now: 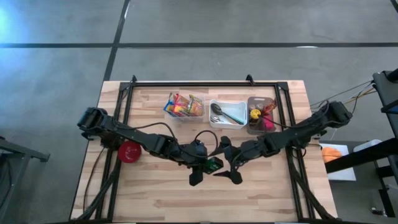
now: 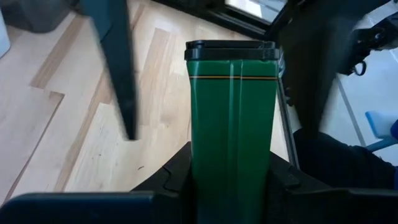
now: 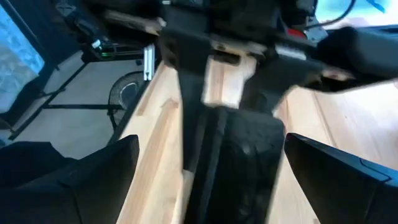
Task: Pick & Place Food Item
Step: Put the black seasoning can into the black bin
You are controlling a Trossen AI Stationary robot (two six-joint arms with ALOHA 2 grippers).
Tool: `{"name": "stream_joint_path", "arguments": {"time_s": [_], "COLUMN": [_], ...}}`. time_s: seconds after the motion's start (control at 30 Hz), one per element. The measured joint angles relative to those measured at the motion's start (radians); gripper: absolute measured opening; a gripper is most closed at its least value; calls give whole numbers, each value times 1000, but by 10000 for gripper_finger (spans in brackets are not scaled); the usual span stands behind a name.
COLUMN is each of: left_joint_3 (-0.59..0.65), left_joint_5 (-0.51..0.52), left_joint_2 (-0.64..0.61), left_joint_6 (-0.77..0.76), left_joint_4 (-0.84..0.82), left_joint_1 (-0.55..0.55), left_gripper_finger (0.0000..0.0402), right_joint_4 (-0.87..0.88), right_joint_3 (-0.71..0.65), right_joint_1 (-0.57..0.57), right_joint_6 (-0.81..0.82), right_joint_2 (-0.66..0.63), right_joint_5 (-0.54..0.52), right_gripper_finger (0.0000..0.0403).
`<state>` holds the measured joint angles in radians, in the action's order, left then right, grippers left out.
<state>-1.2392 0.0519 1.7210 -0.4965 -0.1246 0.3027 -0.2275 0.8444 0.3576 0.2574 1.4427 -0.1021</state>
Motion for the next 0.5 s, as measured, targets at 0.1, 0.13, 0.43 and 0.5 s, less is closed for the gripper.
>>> {"name": "stream_joint_path", "arguments": {"time_s": [0.1,0.13,0.43,0.5], "left_joint_3": [0,0,0,0], "left_joint_5": [0,0,0,0], "left_joint_2": [0,0,0,0], "left_joint_6": [2,3,6,6], "left_joint_4": [-6,-6,-4,-6], "left_joint_1": [3,4,7,7], "left_gripper_finger": [108,108,108,108], "right_joint_4": [13,11,35,54], "right_joint_3": [15,18,56,83], "right_joint_1": [7,10,11,11], "right_joint_6": [-5,-6,-14,-14], "right_joint_2": [7,11,67,79], "right_joint_5": [6,6,5,5], "right_gripper_finger": [400,400,381,350]}}
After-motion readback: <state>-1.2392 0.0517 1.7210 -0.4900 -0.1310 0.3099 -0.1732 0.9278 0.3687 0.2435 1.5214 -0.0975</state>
